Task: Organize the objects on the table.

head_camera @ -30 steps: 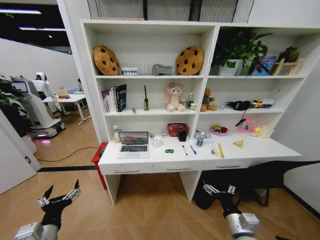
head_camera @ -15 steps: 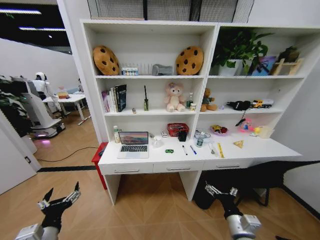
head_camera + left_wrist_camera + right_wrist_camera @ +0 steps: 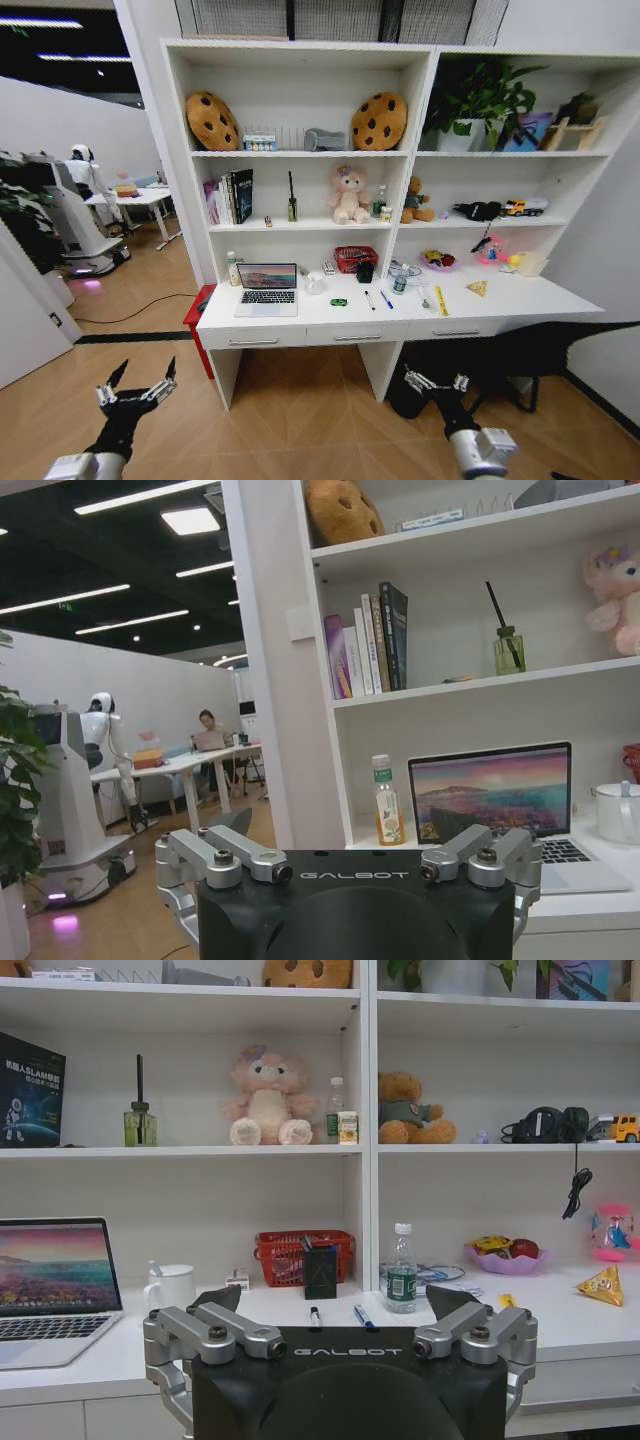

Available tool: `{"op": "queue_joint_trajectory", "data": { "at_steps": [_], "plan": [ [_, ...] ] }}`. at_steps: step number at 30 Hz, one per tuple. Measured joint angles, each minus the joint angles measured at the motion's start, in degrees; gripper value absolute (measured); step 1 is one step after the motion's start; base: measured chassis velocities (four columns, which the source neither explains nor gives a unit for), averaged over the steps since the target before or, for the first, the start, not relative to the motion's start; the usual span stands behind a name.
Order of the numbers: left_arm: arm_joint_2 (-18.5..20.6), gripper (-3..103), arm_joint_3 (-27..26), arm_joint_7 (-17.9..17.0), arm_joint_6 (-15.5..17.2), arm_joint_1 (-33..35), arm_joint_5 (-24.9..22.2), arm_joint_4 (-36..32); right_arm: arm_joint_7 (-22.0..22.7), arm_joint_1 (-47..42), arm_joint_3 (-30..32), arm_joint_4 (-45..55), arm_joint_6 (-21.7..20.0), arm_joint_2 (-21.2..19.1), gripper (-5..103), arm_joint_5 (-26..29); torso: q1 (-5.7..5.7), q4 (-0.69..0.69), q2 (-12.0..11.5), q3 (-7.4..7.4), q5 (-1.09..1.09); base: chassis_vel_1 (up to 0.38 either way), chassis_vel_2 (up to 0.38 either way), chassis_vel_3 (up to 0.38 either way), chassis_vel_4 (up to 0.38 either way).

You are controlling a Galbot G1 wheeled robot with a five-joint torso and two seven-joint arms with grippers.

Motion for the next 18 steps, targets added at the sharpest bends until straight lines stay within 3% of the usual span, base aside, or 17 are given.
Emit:
{"op": "queue_joint_trajectory", "data": {
  "at_steps": [18],
  "plan": [
    [-1.09, 98, -0.20, -0.98, -0.52, 0.24, -0.17, -0.10, -0.37, 0.32, -0.24, -0.26, 0.45, -0.13, 100, 1.28, -0.01, 0.00, 0.00, 0.00, 0.00, -0.042, 0.048, 0.048, -0.042]
  ]
}}
